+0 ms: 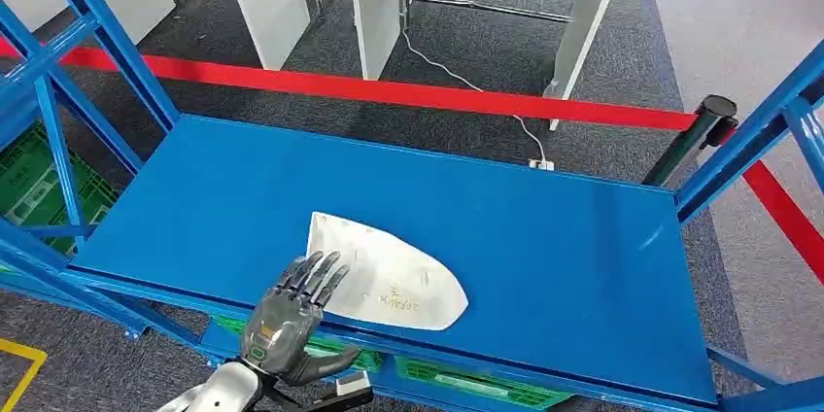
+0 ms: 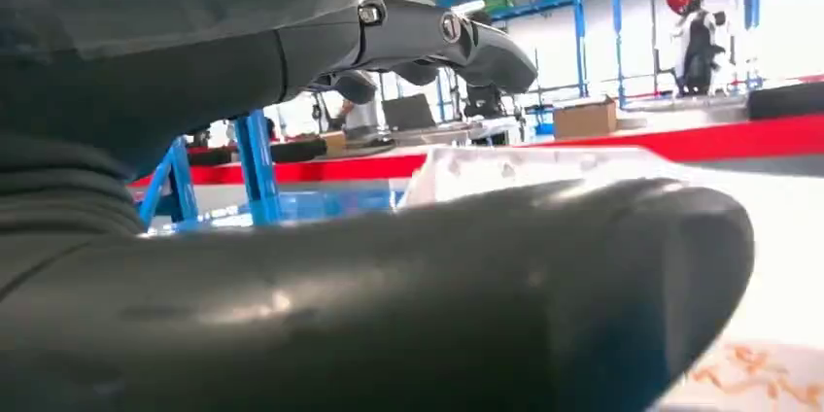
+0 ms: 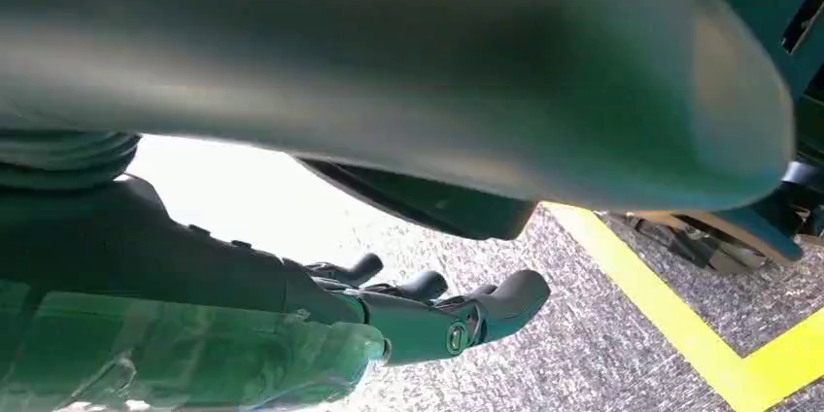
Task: Take the parts from the cabinet and place them on the table.
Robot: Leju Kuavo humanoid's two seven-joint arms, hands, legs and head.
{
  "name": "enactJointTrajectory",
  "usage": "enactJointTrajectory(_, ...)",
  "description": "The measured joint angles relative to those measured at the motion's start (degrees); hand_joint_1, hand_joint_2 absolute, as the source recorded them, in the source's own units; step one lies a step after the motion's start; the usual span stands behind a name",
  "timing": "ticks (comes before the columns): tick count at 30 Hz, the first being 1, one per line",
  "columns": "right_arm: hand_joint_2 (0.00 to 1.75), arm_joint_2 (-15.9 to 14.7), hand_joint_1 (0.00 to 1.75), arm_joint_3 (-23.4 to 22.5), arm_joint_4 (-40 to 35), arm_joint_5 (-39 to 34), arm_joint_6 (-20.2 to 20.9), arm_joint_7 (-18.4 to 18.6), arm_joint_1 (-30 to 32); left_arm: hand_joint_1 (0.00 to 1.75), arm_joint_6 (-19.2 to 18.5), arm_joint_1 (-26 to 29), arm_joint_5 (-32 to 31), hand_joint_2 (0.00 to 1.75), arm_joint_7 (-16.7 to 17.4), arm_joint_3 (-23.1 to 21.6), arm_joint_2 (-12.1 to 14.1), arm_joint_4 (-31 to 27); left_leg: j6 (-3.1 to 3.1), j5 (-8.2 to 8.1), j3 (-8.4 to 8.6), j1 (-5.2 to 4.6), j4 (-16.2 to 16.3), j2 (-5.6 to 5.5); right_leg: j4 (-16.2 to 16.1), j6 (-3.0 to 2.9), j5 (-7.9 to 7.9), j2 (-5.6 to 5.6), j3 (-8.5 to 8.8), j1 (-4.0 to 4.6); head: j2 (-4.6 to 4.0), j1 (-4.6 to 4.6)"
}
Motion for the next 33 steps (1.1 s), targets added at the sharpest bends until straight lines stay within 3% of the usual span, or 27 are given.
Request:
enactJointTrajectory(17, 0.00, 0.28, 0.00, 0.00, 0.00, 0.15, -0.28, 0.00, 0.00, 0.00, 5.20, 0.01, 3.32, 0.00, -1.55, 0.63, -5.57, 8.11, 0.01, -0.01, -0.01, 0.00, 0.00, 0.00, 0.00, 0.00, 0.00, 0.00, -0.01, 0.00, 0.00, 0.00)
enactJointTrajectory(33, 0.00, 0.28, 0.00, 0.00, 0.00, 0.52, -0.17, 0.00, 0.00, 0.00, 7.08, -0.07, 4.59, 0.00, -3.50, 0.92, -9.53, 12.79, 0.01, -0.01, -0.02, 0.00, 0.00, 0.00, 0.00, 0.00, 0.00, 0.00, -0.02, 0.00, 0.00, 0.00)
